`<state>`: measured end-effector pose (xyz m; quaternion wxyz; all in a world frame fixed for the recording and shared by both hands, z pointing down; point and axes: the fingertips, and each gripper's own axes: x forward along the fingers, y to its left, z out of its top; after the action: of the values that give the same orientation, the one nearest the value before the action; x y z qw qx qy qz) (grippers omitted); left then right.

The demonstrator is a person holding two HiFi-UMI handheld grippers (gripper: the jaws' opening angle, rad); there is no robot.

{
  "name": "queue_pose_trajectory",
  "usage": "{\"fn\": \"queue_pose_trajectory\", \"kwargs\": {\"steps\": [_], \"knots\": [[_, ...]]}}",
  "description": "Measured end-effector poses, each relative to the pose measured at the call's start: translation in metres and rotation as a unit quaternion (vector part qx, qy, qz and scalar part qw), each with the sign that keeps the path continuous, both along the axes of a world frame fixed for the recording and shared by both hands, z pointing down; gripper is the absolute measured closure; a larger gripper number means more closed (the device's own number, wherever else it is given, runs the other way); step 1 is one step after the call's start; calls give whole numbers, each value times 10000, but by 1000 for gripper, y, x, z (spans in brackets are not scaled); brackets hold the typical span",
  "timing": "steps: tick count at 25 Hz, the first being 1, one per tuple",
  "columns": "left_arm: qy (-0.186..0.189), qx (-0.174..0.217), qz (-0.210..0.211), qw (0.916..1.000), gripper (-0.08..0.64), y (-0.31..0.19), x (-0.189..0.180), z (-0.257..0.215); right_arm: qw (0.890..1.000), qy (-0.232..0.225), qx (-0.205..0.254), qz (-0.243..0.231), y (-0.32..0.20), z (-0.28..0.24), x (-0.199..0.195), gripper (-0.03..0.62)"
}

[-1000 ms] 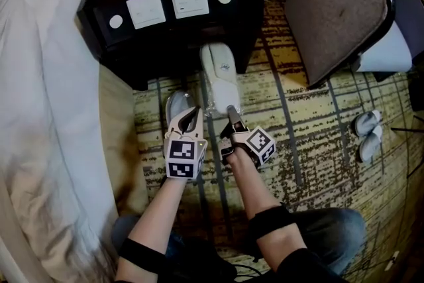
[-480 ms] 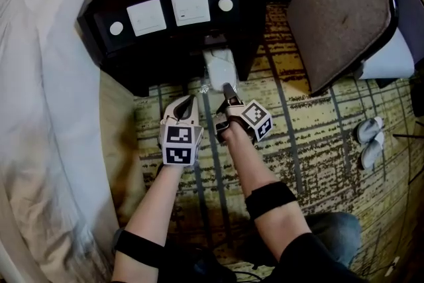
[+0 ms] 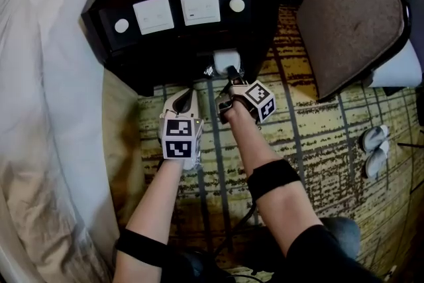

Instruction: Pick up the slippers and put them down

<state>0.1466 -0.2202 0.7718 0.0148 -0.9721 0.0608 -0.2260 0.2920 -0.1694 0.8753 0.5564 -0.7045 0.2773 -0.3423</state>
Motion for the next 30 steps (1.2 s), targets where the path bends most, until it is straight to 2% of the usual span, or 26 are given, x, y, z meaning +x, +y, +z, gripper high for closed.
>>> {"fn": "queue_pose_trajectory", "kwargs": {"steps": [10, 15, 21, 22, 25, 28, 30], "knots": [[56, 0, -44, 10000, 558, -2, -3, -1, 9995, -102, -301, 11, -12, 13, 17, 471], [26, 7, -124, 9999, 558, -9, -8, 1, 9987, -393, -321, 83, -16, 24, 18, 457], [2, -19, -213, 9998, 558, -16, -15, 9, 9952, -602, -716, 275, -11, 33, 20, 424], [2, 1, -253, 9997, 558, -19, -16, 12, 9944, -647, -790, 285, -9, 37, 19, 403], [-30, -2, -290, 9996, 558, -21, -18, 19, 9916, -831, -946, 310, -4, 47, 16, 266], [-26, -14, -248, 9997, 558, -18, -17, 21, 9883, -907, -1172, 370, 3, 53, 16, 191], [-38, -26, -258, 9997, 558, -18, -18, 23, 9859, -901, -1357, 382, 8, 56, 16, 170]]}}
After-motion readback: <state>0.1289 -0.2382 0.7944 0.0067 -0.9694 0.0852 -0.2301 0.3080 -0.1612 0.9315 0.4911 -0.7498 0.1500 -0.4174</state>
